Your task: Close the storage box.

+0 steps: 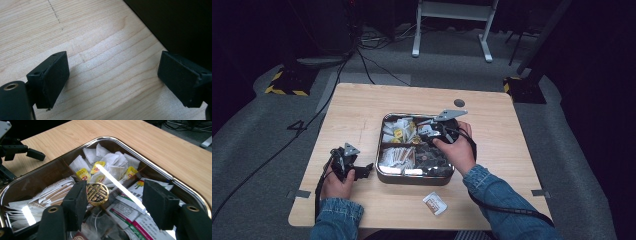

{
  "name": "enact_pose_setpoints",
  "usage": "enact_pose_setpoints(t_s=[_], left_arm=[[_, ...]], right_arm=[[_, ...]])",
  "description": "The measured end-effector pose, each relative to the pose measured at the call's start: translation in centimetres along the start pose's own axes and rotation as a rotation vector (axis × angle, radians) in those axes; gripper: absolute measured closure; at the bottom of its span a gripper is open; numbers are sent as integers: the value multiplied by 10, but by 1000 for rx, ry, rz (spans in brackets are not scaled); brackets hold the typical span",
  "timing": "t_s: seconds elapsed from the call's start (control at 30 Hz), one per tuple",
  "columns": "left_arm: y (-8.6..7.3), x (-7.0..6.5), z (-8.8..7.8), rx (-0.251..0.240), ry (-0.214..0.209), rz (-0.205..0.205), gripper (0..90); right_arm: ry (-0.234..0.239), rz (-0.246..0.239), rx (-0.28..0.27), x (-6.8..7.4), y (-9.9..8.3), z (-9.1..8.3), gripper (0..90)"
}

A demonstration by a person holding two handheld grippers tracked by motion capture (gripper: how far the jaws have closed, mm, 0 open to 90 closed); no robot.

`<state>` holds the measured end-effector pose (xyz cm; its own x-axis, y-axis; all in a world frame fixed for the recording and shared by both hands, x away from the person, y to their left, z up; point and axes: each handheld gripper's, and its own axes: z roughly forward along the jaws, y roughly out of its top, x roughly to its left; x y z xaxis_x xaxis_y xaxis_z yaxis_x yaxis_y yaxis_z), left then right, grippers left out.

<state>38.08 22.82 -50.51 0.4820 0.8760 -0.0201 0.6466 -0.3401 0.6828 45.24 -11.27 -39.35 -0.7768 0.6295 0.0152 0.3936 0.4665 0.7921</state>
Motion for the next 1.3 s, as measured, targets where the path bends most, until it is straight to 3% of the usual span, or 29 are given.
enact_pose_setpoints(t_s=[0.33, 0.63, 0.8, 0.93, 1.3], left_arm=[[-1, -1, 0, -2, 2, -4, 107], [-1, -1, -1, 0, 1, -7, 107], [-1, -1, -1, 0, 0, -7, 107], [-1, -1, 0, -1, 0, -6, 102], [1, -1, 1, 4, -6, -2, 91]], right_arm=[[-2, -3, -12, -14, -3, -30, 372], [-31, 29, -36, -32, -10, -60, 362], [-25, 34, -19, -39, -14, -71, 345], [-29, 14, -2, -43, -21, -80, 339], [-62, 39, 3, -59, -47, -103, 312]])
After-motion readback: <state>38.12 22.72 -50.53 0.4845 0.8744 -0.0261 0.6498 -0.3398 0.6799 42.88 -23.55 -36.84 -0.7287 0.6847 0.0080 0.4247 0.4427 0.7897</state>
